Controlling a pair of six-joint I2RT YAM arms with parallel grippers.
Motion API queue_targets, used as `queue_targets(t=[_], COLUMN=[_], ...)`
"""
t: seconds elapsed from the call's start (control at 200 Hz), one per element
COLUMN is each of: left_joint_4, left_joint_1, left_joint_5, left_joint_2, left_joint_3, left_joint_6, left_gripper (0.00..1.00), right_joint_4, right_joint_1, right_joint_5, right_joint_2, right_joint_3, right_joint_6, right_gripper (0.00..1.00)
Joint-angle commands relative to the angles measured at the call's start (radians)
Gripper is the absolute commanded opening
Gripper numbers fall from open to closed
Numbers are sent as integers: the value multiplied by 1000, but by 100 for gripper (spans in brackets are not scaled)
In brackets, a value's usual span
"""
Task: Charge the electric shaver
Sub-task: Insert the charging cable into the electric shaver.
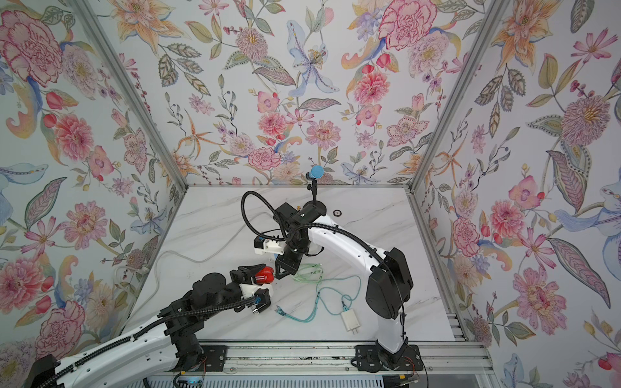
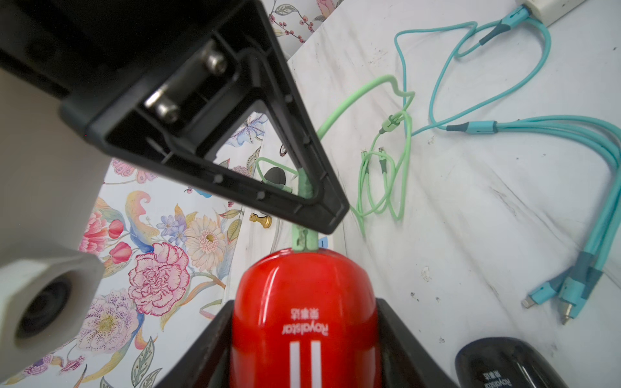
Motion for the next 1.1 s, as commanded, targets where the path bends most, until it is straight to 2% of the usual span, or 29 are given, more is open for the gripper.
queue_targets(t=[0.0, 0.225, 0.44, 0.726, 0.856, 0.996, 1.091], left_joint_4=[169, 176, 141, 150, 175, 211, 191], left_joint_1=[-52, -51, -49, -19, -18, -16, -18], left_joint_5=[171, 141, 94, 38, 15, 6, 3], left_joint_2=[3, 21, 50, 92, 224, 451, 642], left_joint_3=[15, 14, 19, 38, 137, 339, 533], left_joint_6=[-10, -27, -63, -130, -173, -262, -336], left_gripper=[0, 0, 0, 0, 0, 0, 0], right_joint_4=[233, 254, 255, 341, 534, 715, 786], right_joint_1=[43, 27, -13, -132, -216, -316, -363], right_joint_5=[-112, -78, 12, 173, 331, 381, 393], right_joint_2=[24, -50, -210, -532, -703, -823, -860], right_joint_3=[43, -27, -159, -391, -536, -674, -737], right_joint_6=[-36, -14, 41, 157, 269, 360, 401], right_gripper=[3, 4, 26, 34, 37, 39, 39])
